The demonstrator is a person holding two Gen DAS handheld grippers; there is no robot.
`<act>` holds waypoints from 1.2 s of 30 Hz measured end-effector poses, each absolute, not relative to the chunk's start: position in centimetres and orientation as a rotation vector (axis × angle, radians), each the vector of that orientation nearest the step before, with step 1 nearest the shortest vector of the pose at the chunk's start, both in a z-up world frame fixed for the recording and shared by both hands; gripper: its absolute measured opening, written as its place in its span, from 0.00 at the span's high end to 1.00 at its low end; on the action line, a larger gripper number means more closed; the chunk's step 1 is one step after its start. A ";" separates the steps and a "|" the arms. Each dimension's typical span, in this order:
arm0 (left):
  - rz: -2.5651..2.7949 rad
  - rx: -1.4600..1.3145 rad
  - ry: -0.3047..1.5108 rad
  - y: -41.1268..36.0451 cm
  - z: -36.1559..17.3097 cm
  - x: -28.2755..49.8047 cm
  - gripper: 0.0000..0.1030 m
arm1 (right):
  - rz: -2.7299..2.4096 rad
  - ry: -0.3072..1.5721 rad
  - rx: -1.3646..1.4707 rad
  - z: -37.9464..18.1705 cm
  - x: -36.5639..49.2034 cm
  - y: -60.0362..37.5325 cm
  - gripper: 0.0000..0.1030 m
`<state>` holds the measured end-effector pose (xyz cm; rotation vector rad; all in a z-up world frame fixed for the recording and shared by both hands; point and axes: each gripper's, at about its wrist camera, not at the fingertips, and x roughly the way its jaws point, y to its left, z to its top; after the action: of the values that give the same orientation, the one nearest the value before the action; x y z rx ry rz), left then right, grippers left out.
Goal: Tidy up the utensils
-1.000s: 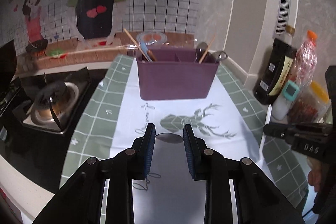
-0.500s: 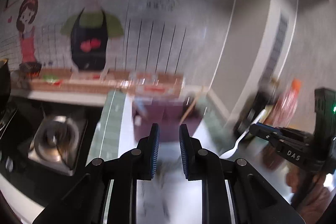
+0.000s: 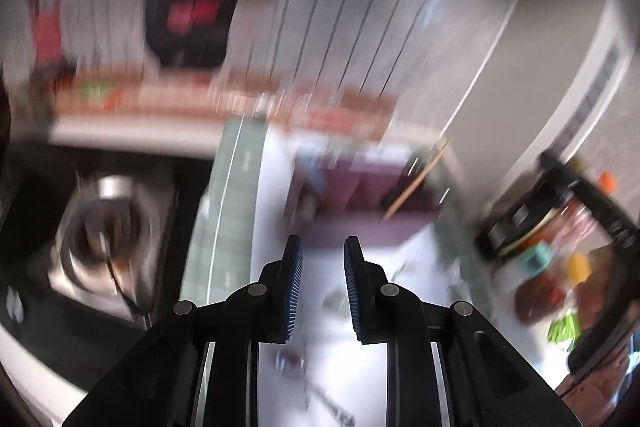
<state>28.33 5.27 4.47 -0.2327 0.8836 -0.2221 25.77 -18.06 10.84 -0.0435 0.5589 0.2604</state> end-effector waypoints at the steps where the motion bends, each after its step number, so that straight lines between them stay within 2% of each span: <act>1: -0.212 -0.239 0.911 5.3 3.3 28.1 0.78 | 0.266 0.582 -0.042 9.9 25.8 -18.1 0.92; 5: -0.160 -0.248 1.032 5.3 -2.4 26.5 0.69 | 0.267 0.666 -0.036 6.6 25.8 -18.8 0.92; 9: -0.102 -0.277 1.073 5.2 -5.6 24.5 0.53 | 0.222 0.769 -0.062 3.2 25.9 -20.5 0.89; 10: -0.088 -0.289 1.078 5.2 -6.3 24.0 0.53 | 0.209 0.806 -0.074 2.0 25.9 -20.9 0.85; 11: -0.075 -0.298 1.083 5.2 -6.8 23.6 0.53 | 0.199 0.844 -0.085 0.7 25.8 -21.4 0.73; 13: -0.050 -0.311 1.089 5.2 -7.5 23.2 0.52 | 0.170 0.917 -0.101 -2.1 25.5 -22.0 0.55; 14: -0.031 -0.315 1.091 5.1 -7.9 22.9 0.51 | 0.139 0.940 -0.117 -3.6 25.2 -22.2 0.52; 21: 0.017 -0.311 1.086 5.2 -8.4 22.0 0.49 | -0.029 1.060 -0.082 -10.7 25.2 -23.8 0.52; 22: 0.018 -0.312 1.083 5.2 -8.4 21.9 0.48 | -0.033 1.039 -0.069 -10.9 25.1 -23.9 0.60; 23: 0.016 -0.313 1.079 5.2 -8.3 21.9 0.44 | -0.041 1.028 -0.080 -10.9 25.1 -23.7 0.70; 24: 0.018 -0.316 1.070 5.2 -8.2 21.7 0.42 | -0.032 1.024 -0.088 -10.8 25.2 -23.6 0.70; 36: 0.067 -0.253 1.122 2.3 -10.4 25.0 0.41 | 0.046 0.901 -0.075 -6.1 22.2 -22.1 0.70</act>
<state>25.04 2.34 -10.36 -0.2529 1.1216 0.0671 22.20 -22.11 -6.11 -0.0746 0.9010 0.0459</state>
